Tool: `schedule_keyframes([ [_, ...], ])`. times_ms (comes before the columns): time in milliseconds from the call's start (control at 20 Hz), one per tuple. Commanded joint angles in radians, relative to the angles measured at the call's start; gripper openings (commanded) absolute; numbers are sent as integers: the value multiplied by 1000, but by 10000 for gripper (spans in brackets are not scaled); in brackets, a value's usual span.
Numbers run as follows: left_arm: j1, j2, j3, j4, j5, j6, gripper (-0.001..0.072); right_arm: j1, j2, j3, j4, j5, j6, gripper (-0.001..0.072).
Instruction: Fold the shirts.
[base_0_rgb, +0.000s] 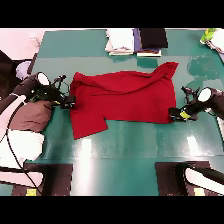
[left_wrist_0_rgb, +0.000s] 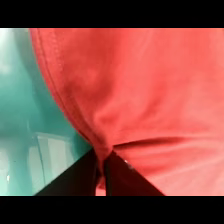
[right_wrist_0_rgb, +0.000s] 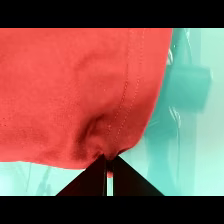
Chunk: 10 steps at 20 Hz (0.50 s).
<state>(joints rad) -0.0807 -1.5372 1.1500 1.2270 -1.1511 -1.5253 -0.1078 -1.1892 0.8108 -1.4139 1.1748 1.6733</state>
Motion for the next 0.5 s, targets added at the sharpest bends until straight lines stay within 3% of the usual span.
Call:
schedule_keyframes([
  [0, 0, 33, 71, 2, -35, 34, 27, 1, 4, 91, 1, 41, -19, 23],
  [450, 0, 537, 616, 67, -4, 61, 27, 0, 310, 686, -4, 47, -68, 22],
])
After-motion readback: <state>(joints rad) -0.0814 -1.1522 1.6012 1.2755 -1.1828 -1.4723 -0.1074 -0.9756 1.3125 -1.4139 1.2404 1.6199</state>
